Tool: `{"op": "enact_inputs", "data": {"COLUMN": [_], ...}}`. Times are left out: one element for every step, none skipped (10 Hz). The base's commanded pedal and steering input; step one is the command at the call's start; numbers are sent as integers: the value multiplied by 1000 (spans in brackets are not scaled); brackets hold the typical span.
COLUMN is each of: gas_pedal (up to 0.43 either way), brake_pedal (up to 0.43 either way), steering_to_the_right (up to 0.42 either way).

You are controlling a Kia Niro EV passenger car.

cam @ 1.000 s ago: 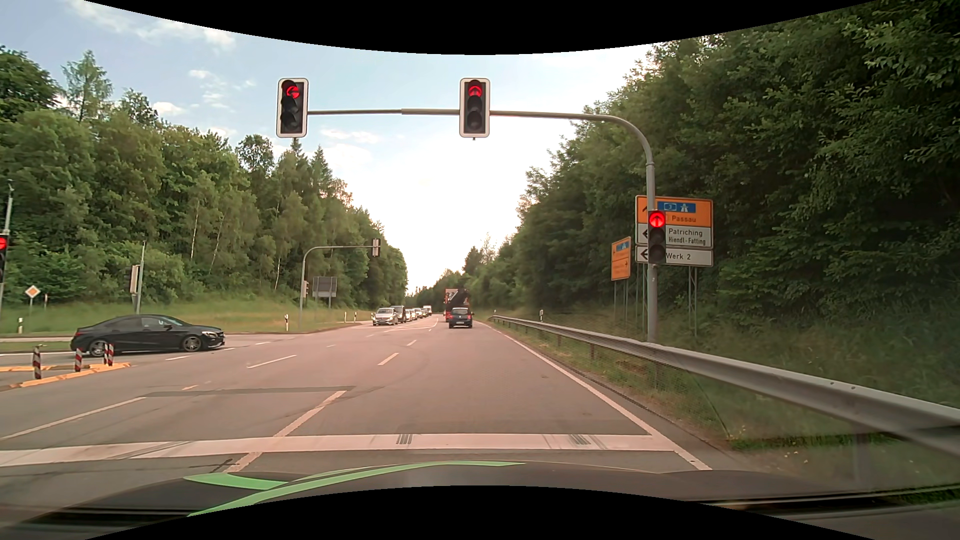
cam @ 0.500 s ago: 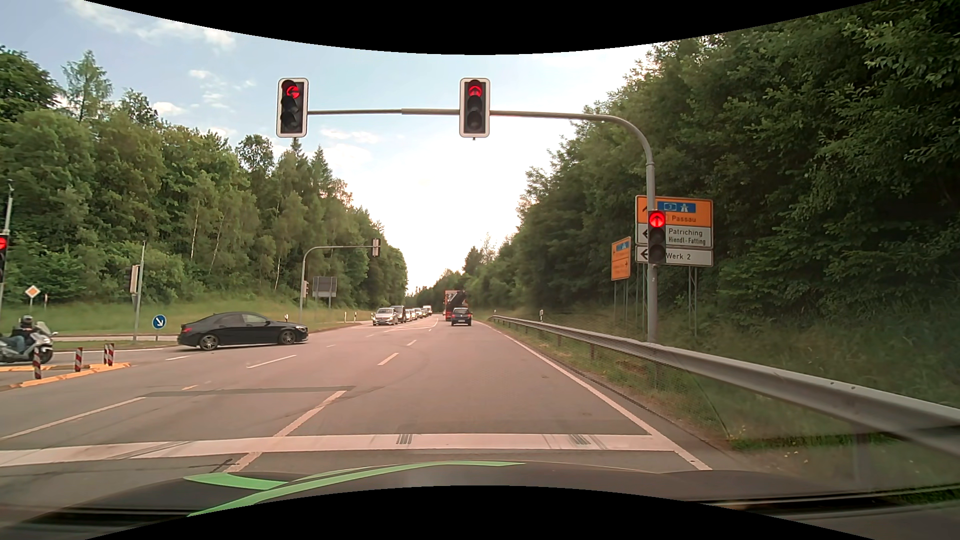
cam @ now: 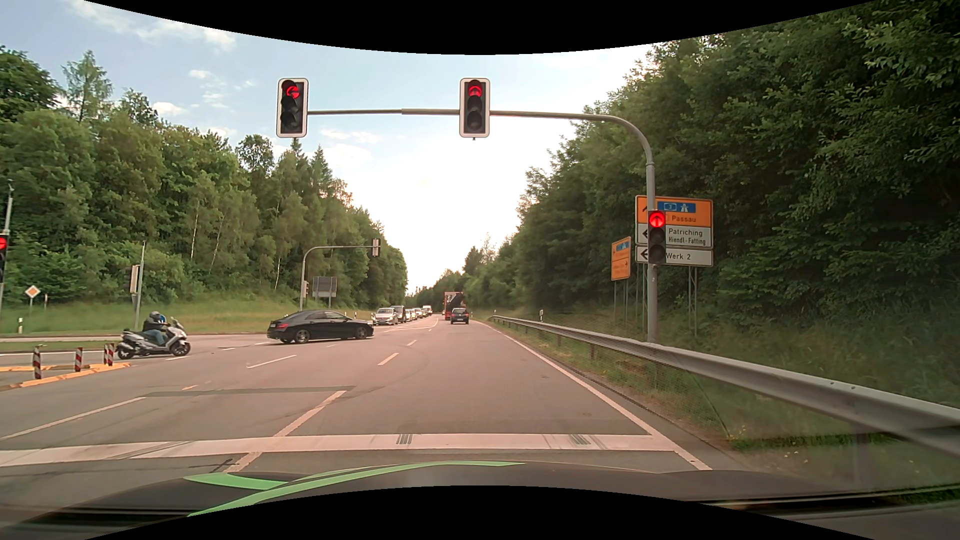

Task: Follow the waypoints while adhering to traffic rules and regulations

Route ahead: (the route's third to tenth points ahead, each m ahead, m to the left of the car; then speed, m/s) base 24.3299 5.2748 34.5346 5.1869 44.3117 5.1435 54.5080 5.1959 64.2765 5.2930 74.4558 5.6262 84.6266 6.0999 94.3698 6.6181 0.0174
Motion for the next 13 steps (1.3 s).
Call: {"op": "enact_inputs", "data": {"gas_pedal": [0, 0, 0, 0, 0, 0, 0, 0, 0, 0, 0, 0, 0], "brake_pedal": [207, 207, 207, 207, 207, 207, 207, 213, 213, 213, 213, 207, 207], "steering_to_the_right": [4, 5, 4, 4, 5, 5, 5, 5, 5, 5, 5, 5, 5]}}
